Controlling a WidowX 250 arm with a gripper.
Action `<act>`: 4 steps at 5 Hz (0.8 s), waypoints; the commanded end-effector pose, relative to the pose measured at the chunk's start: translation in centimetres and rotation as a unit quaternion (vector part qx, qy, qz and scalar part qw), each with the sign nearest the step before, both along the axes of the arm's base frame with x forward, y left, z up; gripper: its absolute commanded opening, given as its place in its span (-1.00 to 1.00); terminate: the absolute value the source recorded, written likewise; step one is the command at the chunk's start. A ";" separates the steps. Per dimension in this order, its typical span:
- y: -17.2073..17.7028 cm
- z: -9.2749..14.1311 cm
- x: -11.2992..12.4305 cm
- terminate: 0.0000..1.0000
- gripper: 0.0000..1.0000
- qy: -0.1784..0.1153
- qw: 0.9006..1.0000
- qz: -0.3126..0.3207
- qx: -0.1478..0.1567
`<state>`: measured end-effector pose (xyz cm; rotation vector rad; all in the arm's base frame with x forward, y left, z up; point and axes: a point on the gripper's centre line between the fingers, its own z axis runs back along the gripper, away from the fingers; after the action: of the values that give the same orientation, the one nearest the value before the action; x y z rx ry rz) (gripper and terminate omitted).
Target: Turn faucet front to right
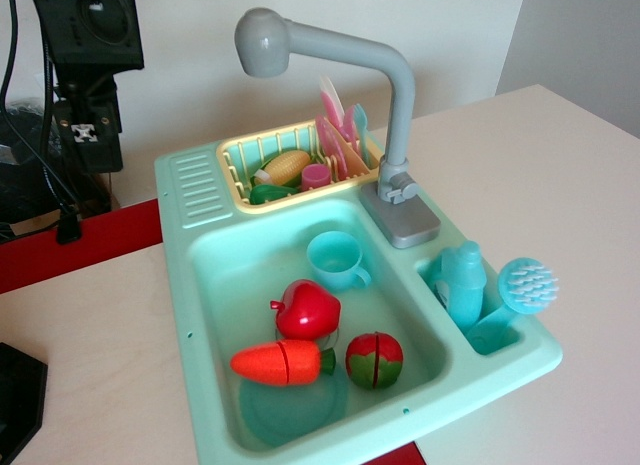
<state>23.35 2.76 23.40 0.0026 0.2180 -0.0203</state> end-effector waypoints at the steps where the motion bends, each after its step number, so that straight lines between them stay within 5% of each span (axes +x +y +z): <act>1: 0.0 0.0 0.0 -1.00 1.00 0.000 1.000 0.000 0.000; 4: 4.0 -0.2 3.6 -1.00 1.00 0.005 0.999 0.051 -0.007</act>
<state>27.79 6.68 21.29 -0.0317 0.2891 0.0776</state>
